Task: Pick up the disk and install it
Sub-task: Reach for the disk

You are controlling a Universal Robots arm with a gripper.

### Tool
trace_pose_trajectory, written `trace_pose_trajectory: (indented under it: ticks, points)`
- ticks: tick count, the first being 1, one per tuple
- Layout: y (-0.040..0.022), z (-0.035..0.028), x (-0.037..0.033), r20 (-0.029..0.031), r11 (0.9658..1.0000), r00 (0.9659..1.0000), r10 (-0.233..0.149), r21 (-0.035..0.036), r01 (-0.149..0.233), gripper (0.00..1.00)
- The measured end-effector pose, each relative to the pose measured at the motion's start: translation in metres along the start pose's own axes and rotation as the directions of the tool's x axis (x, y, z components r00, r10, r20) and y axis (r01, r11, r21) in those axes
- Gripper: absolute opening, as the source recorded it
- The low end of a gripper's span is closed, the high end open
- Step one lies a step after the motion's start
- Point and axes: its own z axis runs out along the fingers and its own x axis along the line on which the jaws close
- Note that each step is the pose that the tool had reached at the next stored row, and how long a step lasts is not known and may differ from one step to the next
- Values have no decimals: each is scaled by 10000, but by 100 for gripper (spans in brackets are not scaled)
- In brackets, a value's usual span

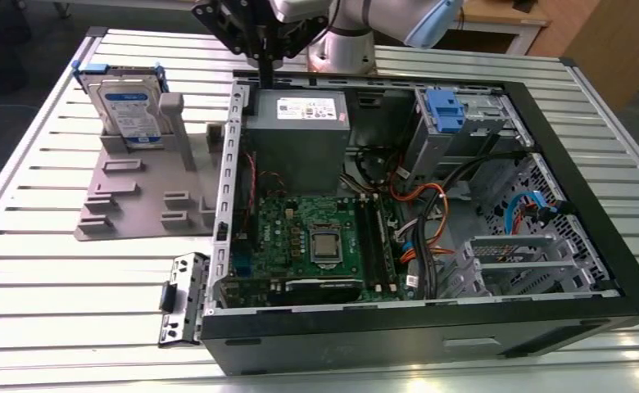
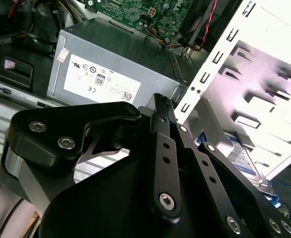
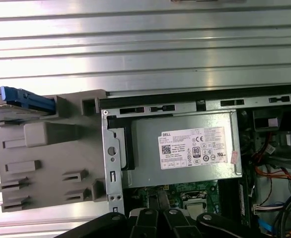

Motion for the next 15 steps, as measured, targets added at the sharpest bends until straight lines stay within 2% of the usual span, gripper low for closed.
trace_pose_trajectory:
  ticks: [15]
  points:
    - [-8, 0, 98, 0, 10000, 10000, 0, -1, 0, 10]
